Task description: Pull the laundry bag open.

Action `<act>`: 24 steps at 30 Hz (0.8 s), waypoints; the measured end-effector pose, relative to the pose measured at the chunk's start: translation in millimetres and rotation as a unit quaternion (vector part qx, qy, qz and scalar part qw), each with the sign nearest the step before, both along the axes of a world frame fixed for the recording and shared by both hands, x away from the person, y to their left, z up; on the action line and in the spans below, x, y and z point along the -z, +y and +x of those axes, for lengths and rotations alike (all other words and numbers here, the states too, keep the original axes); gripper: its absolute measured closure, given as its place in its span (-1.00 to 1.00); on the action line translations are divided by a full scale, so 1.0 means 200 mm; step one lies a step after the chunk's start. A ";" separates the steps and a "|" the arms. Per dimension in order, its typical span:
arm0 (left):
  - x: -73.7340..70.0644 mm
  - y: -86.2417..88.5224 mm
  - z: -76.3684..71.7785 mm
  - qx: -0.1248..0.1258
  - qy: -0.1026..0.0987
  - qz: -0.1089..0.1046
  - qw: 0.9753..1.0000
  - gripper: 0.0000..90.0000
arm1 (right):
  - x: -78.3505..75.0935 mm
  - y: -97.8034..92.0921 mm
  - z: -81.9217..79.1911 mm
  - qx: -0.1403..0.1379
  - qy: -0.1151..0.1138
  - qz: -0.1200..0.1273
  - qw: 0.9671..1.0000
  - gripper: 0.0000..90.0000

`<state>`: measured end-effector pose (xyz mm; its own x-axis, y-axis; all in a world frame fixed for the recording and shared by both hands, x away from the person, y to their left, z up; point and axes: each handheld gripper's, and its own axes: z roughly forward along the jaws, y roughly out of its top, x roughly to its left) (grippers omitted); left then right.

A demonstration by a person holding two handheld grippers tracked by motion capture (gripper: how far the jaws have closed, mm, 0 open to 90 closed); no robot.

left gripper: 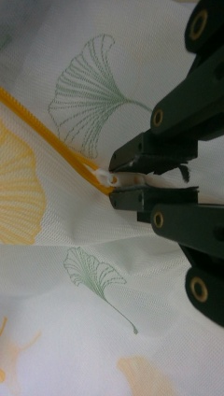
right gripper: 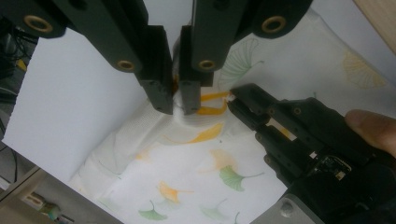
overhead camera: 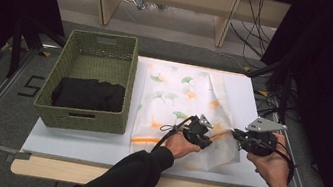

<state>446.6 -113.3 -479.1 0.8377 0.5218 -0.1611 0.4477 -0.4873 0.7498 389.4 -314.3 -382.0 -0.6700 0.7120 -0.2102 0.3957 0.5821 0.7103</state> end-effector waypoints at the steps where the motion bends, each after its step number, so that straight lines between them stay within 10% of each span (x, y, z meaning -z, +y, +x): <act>1: 0.00 0.00 0.00 -0.005 0.001 -0.002 1.000 0.84 | 0.00 0.00 0.00 -0.001 0.000 0.000 1.000 0.92; 7: -0.01 -0.01 -0.01 0.022 -0.019 0.036 0.999 0.99 | 0.00 0.00 0.00 0.004 -0.002 0.000 1.000 0.92; 24: -0.07 0.05 -0.02 0.050 -0.036 0.058 0.996 0.99 | 0.01 -0.04 0.01 0.020 -0.004 -0.007 1.000 0.92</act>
